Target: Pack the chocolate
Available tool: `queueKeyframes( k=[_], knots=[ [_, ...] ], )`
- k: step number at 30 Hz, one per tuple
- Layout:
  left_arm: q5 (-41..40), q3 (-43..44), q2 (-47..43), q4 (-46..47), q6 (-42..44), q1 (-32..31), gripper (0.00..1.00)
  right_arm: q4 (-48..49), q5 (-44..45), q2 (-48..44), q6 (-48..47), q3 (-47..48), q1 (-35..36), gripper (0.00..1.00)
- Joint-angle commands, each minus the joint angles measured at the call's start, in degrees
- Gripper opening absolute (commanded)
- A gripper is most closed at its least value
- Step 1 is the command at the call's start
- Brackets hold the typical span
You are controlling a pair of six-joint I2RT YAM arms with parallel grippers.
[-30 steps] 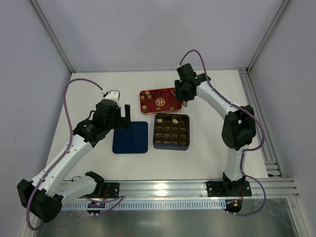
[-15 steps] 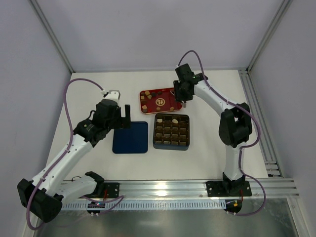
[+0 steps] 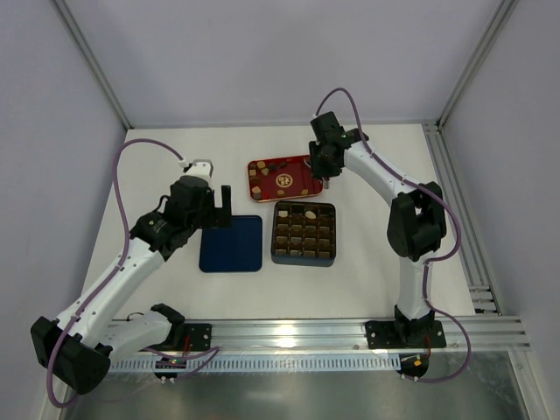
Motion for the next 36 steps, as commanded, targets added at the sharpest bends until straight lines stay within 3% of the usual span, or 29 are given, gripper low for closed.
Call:
queueKeyframes(
  k=[1, 10, 36],
  knots=[
    [0.41, 0.57, -0.05, 0.19, 0.12, -0.17, 1.00, 1.14, 0.88, 0.01, -0.36, 2.34, -0.18, 0.36],
    [0.41, 0.57, -0.14, 0.27, 0.12, -0.08, 1.00, 1.40, 0.09, -3.94, -0.63, -0.12, -0.18, 0.32],
    [0.67, 0.66, -0.84, 0.19, -0.05, -0.17, 1.00, 5.36, -4.84, -25.47, 1.13, -20.34, -0.18, 0.31]
  ],
)
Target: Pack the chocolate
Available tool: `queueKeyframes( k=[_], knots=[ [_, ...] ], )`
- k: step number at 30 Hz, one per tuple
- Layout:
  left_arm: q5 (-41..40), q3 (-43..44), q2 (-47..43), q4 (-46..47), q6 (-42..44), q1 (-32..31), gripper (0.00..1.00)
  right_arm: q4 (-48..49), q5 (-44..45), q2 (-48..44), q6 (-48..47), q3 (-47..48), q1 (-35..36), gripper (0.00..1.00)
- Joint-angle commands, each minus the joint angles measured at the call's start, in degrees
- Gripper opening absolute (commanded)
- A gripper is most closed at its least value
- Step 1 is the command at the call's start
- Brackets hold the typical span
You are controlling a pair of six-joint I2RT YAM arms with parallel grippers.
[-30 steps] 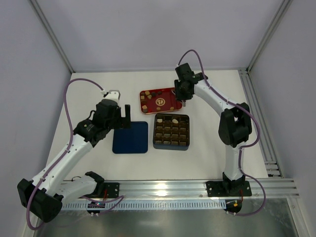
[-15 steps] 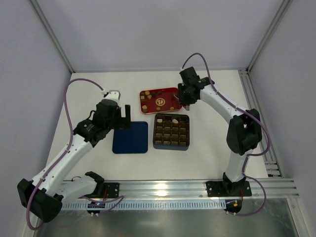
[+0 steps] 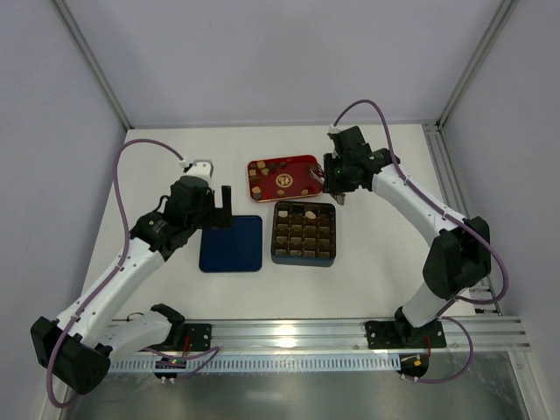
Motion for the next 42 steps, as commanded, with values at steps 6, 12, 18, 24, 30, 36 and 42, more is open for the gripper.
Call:
queueKeyframes(
  k=[6, 12, 18, 24, 30, 36, 42],
  knots=[
    [0.17, 0.66, -0.91, 0.27, -0.05, -0.17, 1.00, -0.27, -0.95, -13.87, 0.80, -5.69, -0.18, 0.31],
    [0.26, 0.66, -1.00, 0.19, -0.05, -0.17, 1.00, -3.17, -4.28, -22.58, 1.33, -11.40, -0.18, 0.31],
    [0.26, 0.57, -0.91, 0.19, -0.05, -0.08, 1.00, -5.37, -6.83, -29.27, 2.21, -18.69, -0.09, 0.31],
    [0.08, 0.66, -0.56, 0.19, 0.03, -0.17, 1.00, -7.22, -7.54, -34.37, 2.65, -23.97, -0.01, 0.31],
    [0.00, 0.66, -0.47, 0.19, 0.03, -0.17, 1.00, -7.57, -7.36, -35.79, 2.56, -26.27, 0.08, 0.31],
    [-0.18, 0.66, -0.29, 0.19, 0.03, -0.17, 1.00, -7.48, -5.70, -35.52, 2.39, -26.70, 0.52, 0.31],
    [-0.18, 0.57, -0.20, 0.10, 0.03, -0.17, 1.00, -7.13, -5.08, -35.43, 2.74, -26.97, 0.70, 0.35]
  ],
)
